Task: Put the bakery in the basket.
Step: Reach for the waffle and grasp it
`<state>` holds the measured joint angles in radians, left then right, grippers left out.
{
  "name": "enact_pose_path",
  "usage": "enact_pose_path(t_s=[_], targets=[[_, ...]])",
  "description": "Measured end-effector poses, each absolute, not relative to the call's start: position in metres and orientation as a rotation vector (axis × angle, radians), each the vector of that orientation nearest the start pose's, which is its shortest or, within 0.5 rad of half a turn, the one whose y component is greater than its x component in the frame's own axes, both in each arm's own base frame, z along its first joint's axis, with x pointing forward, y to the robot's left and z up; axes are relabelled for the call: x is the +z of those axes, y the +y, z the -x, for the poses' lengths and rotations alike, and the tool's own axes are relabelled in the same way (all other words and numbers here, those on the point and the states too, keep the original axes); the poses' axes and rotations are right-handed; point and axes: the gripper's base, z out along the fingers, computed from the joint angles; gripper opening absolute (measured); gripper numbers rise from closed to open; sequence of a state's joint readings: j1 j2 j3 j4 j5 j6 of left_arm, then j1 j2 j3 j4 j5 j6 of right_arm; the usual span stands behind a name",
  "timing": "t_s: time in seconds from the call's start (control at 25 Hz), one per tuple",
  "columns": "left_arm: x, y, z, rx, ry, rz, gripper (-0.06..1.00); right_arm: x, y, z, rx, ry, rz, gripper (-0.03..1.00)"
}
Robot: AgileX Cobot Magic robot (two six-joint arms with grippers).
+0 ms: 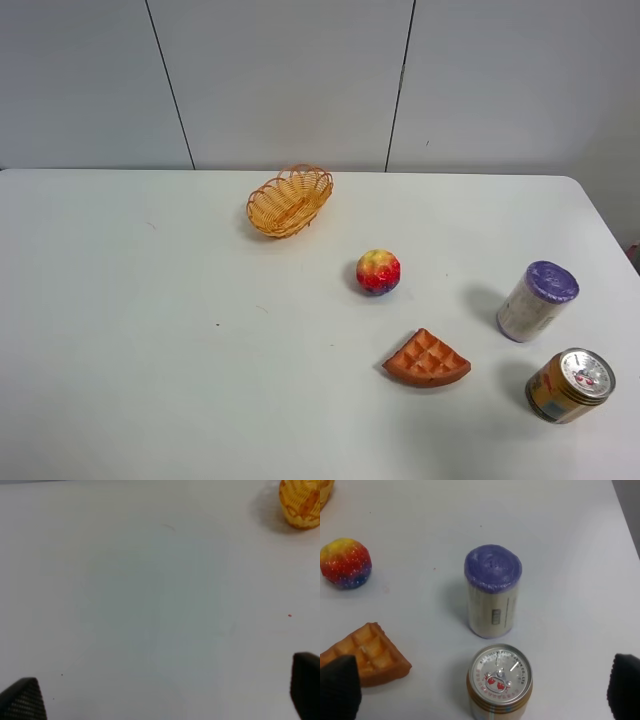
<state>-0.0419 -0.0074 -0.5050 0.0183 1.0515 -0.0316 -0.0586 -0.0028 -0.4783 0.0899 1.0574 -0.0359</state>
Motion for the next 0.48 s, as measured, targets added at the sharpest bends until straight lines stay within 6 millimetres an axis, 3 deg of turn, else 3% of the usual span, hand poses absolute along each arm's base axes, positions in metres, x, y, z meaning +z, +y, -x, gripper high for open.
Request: enact_pose_path(t_s=[0.48], targets=[[0.2794,0.0017,0.0062,-0.025,2.023,-0.01,1.0,0.2717,0.0073,0.0025,0.049,2.057,-0.02,0.99]])
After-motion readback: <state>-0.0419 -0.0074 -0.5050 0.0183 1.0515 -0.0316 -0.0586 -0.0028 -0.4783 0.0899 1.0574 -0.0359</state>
